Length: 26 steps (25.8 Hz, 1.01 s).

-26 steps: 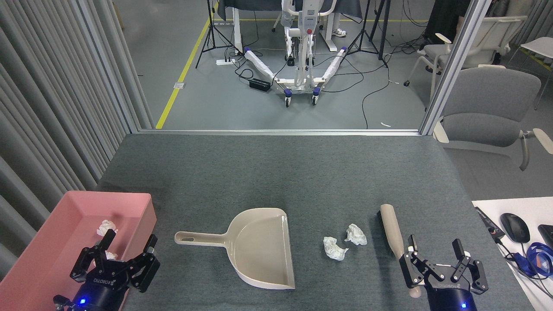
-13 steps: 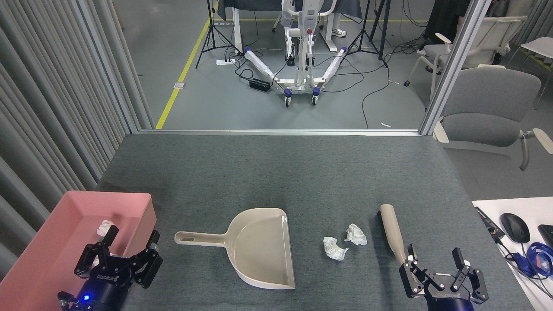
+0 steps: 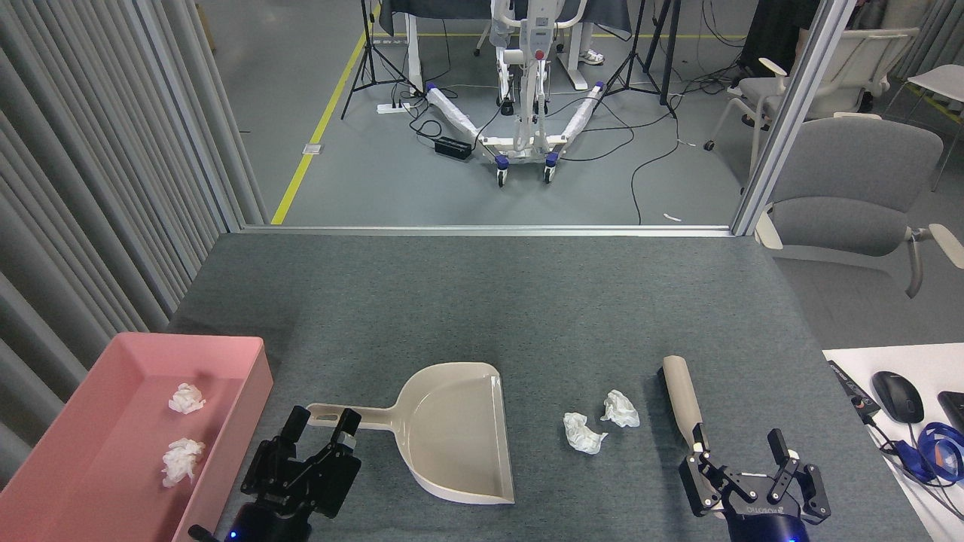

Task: Sweep and dump garbage into bin
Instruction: 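Grasp the dustpan handle with the left gripper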

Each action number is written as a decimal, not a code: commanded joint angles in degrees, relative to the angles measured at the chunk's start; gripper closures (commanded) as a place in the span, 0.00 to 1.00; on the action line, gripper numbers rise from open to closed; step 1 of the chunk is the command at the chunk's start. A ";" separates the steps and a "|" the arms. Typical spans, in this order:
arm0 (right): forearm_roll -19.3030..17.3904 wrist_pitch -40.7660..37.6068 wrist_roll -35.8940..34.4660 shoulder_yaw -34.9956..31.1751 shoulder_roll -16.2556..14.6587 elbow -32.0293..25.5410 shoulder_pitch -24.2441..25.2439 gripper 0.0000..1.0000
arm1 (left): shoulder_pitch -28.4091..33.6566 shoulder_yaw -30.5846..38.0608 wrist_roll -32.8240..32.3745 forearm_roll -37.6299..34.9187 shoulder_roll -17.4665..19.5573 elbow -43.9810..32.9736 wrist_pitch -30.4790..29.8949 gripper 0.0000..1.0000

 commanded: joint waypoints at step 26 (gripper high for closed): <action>5.65 0.57 -1.04 0.75 2.55 2.09 1.97 0.02 | -7.69 -0.97 -0.85 24.40 -2.38 21.77 -2.04 0.00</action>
